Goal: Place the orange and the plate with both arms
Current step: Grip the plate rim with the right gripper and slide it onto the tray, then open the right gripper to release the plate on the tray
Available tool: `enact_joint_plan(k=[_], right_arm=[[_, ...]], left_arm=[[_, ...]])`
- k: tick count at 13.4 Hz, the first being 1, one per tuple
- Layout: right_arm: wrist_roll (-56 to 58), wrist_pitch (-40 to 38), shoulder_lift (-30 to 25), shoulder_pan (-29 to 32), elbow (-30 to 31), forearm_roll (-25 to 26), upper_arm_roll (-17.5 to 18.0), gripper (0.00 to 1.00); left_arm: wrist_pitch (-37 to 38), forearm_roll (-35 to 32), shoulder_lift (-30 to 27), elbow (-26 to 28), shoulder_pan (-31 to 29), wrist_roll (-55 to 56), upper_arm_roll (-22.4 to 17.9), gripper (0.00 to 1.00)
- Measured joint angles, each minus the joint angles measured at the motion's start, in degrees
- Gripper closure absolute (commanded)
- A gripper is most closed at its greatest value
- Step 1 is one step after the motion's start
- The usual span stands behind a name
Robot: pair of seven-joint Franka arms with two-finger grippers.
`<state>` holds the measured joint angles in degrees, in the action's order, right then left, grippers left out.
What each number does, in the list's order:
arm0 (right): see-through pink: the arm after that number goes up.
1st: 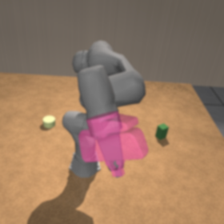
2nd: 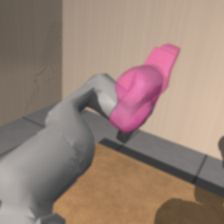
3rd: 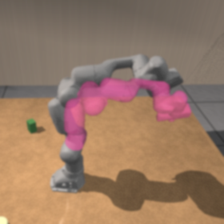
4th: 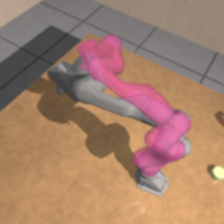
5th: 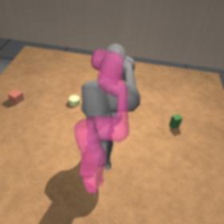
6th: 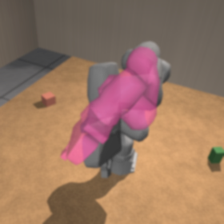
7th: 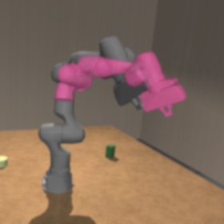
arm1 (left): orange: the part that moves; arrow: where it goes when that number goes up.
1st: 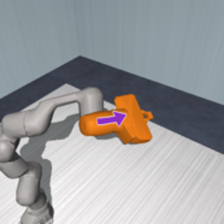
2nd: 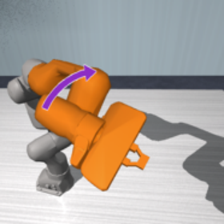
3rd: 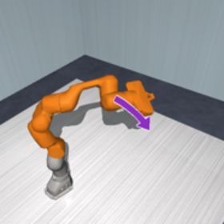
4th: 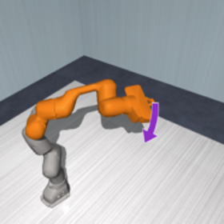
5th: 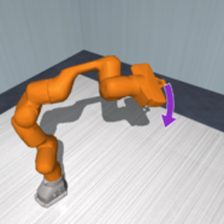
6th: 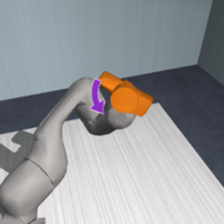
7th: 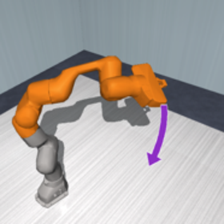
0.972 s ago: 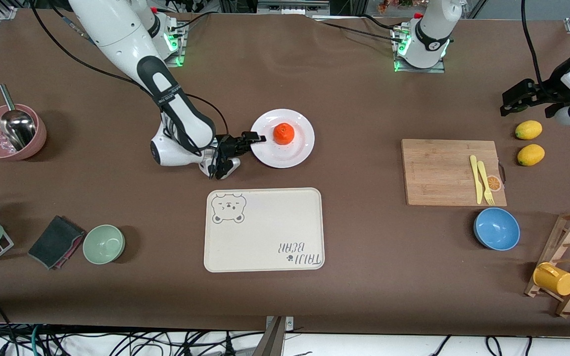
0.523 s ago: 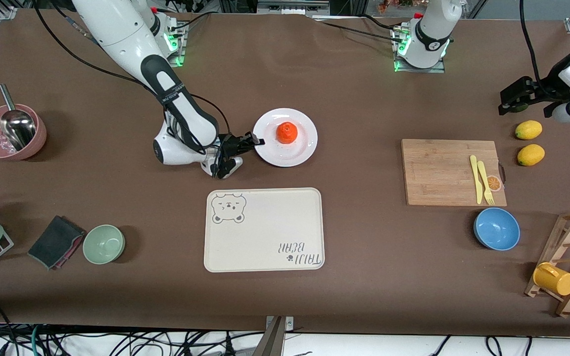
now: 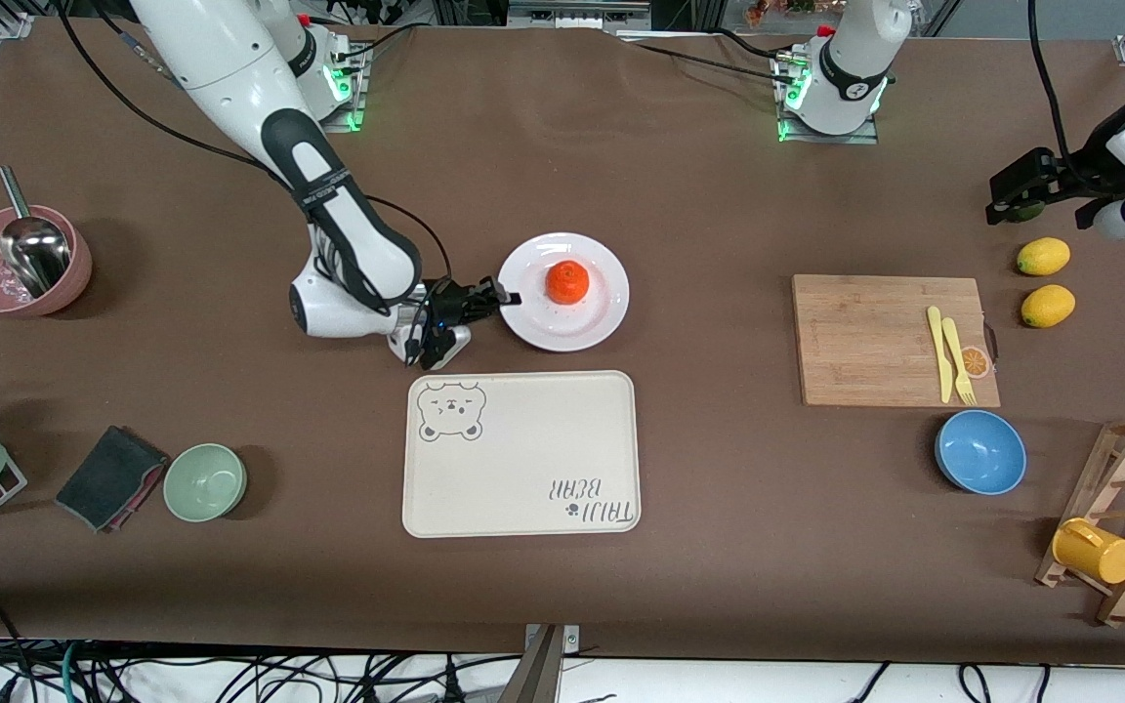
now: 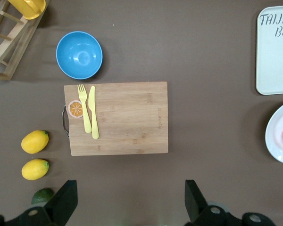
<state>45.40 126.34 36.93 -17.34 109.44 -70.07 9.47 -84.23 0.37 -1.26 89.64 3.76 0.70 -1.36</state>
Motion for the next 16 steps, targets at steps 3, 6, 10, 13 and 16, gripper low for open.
enact_joint_plan(k=[3, 6, 10, 13, 16], right_arm=[[-2.14, -6.61, 1.40, 5.29, -6.53, 0.15, -1.97, 1.00], [-5.72, -12.42, 5.91, 11.57, -14.57, 3.42, -3.41, 1.00], [-14.13, -12.95, 13.15, 12.94, -26.37, 4.91, -3.46, 1.00], [-15.75, -9.69, 18.13, 10.70, -32.55, 4.93, -3.16, 1.00], [-16.07, -4.99, 20.50, 7.26, -34.79, 4.95, -3.03, 1.00]], left_arm=[[1.03, 0.01, -0.81, 0.49, -1.12, 0.00, 1.82, 0.00], [1.60, 0.01, -0.80, 0.56, -1.21, 0.00, 1.90, 0.00], [1.77, 0.01, -0.81, 0.59, -1.45, 0.00, 1.90, 0.00], [1.82, 0.01, -0.81, 0.60, -1.49, 0.00, 1.96, 0.00], [1.83, 0.01, -0.81, 0.60, -1.48, 0.00, 2.26, 0.00]])
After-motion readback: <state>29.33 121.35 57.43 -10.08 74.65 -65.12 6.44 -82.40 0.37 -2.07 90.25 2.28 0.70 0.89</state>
